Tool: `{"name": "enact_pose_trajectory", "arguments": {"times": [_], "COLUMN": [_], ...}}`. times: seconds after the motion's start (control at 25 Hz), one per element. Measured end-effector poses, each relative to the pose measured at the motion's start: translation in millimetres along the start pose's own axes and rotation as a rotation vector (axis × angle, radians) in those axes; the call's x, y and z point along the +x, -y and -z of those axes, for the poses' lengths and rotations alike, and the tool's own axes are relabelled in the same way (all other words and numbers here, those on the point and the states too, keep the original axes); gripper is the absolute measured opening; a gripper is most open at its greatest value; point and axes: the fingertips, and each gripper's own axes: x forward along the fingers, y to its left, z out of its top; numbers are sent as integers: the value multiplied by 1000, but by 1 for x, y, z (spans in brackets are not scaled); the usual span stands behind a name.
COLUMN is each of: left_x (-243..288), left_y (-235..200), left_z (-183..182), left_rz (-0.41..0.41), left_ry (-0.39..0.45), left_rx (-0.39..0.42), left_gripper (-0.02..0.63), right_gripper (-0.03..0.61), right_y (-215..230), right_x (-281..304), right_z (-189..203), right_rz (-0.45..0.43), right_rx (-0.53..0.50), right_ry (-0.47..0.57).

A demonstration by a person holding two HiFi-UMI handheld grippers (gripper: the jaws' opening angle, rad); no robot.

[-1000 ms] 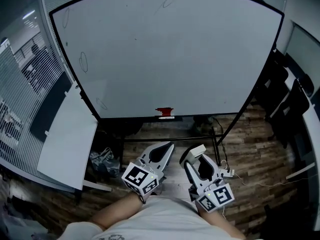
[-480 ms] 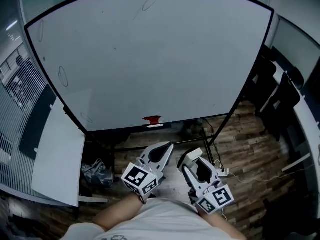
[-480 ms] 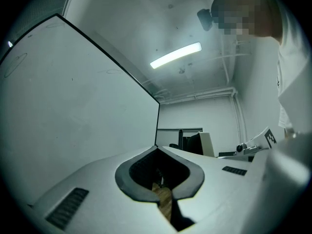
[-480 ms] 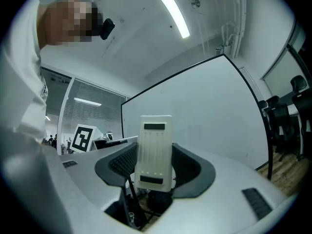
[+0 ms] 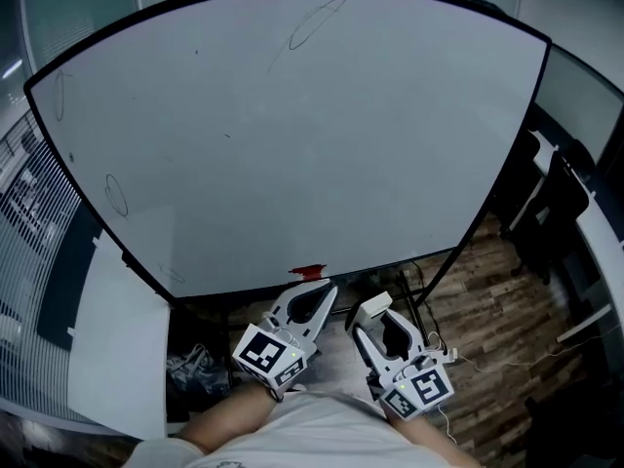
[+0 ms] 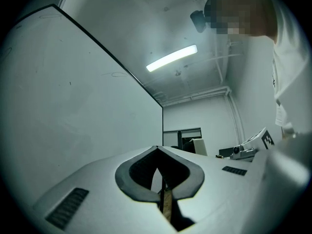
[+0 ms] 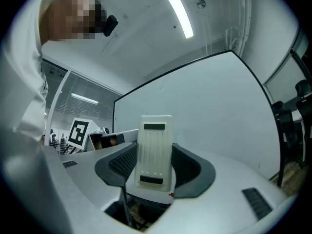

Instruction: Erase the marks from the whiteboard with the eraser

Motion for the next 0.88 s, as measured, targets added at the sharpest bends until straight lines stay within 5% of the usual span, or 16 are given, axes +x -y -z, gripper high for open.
{"name": "enact_pose_trajectory", "arguments": {"times": [0.36,0.88], "left_x": [-15,-21], "left_y": [-93,-154], "left_z": [-23,-70], "left_rz": [17,10], "left_ry": [-13,34], "left_rx": [12,95], "left_gripper": [6,6], "right_gripper": [232,232], "right_y": [-23,-43], "right_x": [107,186], "right_z": [-1,-18], "right_rz": [-40,-90], "right_rx": [-5,-22], "right_ry": [36,54]}}
